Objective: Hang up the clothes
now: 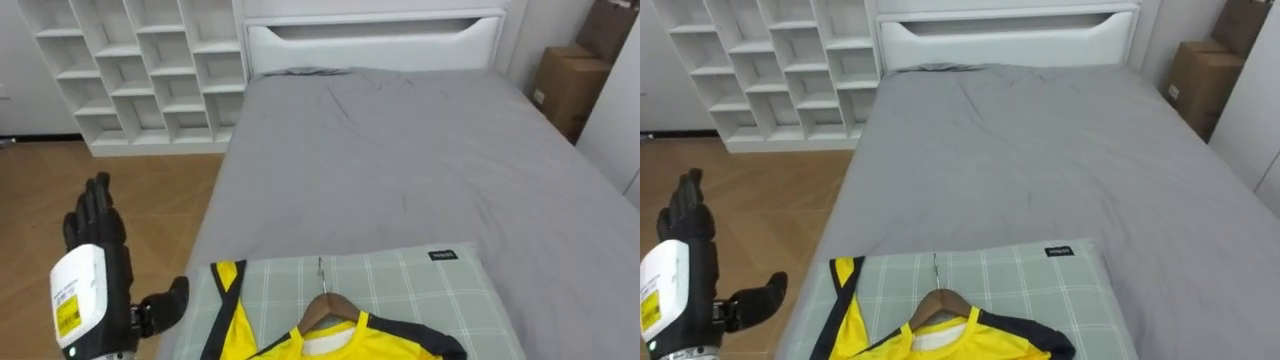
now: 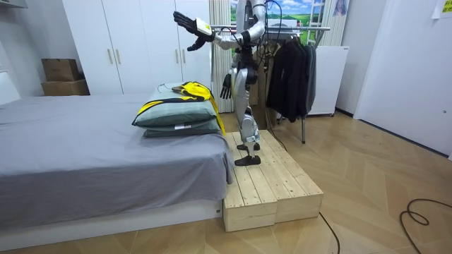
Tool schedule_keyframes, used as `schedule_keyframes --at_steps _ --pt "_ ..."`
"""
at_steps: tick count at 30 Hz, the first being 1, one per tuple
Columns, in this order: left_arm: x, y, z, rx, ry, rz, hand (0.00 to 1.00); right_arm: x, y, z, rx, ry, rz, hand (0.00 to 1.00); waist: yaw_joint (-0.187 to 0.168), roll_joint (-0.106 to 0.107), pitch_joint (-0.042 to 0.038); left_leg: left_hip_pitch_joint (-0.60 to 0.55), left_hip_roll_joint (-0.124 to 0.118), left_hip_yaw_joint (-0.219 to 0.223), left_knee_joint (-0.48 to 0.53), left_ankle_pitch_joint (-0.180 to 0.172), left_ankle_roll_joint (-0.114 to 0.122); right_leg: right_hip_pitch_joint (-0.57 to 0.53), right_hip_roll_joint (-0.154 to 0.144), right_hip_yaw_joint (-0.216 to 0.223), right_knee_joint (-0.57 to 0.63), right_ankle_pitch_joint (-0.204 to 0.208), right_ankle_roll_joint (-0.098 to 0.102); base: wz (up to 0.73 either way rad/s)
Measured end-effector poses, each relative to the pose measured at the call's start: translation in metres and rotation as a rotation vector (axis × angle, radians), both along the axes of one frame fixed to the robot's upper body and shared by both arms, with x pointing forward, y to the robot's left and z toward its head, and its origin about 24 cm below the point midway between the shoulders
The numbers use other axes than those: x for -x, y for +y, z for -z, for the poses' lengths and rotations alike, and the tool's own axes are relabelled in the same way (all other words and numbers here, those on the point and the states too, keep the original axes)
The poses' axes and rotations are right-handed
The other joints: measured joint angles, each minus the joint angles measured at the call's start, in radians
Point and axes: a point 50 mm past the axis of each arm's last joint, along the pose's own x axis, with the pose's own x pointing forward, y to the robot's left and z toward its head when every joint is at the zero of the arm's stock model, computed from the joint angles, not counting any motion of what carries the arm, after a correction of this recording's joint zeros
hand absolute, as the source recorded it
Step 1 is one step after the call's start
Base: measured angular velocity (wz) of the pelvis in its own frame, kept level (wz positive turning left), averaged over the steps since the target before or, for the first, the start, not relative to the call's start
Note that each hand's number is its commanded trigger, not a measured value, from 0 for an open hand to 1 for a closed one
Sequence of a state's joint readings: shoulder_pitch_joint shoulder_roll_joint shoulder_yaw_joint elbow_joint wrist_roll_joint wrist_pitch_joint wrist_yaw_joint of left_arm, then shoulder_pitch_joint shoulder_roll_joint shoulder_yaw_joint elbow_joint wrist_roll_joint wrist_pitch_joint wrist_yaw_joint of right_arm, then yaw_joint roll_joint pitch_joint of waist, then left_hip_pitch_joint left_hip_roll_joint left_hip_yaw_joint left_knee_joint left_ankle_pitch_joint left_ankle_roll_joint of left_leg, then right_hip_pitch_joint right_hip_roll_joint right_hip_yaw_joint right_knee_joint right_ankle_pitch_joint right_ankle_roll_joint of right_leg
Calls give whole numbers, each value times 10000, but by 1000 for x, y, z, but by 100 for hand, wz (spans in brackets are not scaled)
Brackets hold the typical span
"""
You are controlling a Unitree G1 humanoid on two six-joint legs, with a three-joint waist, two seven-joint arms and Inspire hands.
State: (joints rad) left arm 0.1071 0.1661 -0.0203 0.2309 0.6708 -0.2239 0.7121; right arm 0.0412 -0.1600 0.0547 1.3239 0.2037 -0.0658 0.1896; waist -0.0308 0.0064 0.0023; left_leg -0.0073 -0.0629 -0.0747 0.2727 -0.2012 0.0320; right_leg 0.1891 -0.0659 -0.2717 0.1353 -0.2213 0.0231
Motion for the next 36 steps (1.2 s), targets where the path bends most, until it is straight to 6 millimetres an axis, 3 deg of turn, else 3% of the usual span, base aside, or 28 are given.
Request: schedule_keyframes --at_steps 11,14,17,29,34,36 --pt "-11 -28 -3 -282 397 1765 0 -2 1 0 70 -118 -95 0 -325 29 -12 11 2 42 26 8 4 23 -12 -17 6 2 0 0" --pt "-12 -35 -1 -837 707 2306 0 -5 1 -1 15 -190 -135 0 -475 45 8 -21 5 47 20 5 6 17 -12 6 11 16 2 0" --pt "-13 -41 1 -1331 1059 2797 0 -8 1 -1 -22 -236 -169 0 -544 71 79 -52 19 63 22 3 7 -16 -6 11 10 34 -5 -1" --pt "-6 -48 42 -2795 3918 3353 0 -14 3 -1 -87 -218 -386 0 -743 50 89 13 67 367 -56 49 24 -152 -24 282 20 43 -8 -8" --pt "0 -42 59 -3257 5162 3275 0 -14 3 -1 -126 -149 -293 0 -809 48 87 25 98 467 -91 49 24 -175 -17 410 20 43 -7 -3" --pt "5 -38 75 -3267 6194 3207 0 -14 5 -1 -181 -90 -152 0 -810 35 70 15 105 466 -36 48 23 -157 -6 402 24 43 -8 0"
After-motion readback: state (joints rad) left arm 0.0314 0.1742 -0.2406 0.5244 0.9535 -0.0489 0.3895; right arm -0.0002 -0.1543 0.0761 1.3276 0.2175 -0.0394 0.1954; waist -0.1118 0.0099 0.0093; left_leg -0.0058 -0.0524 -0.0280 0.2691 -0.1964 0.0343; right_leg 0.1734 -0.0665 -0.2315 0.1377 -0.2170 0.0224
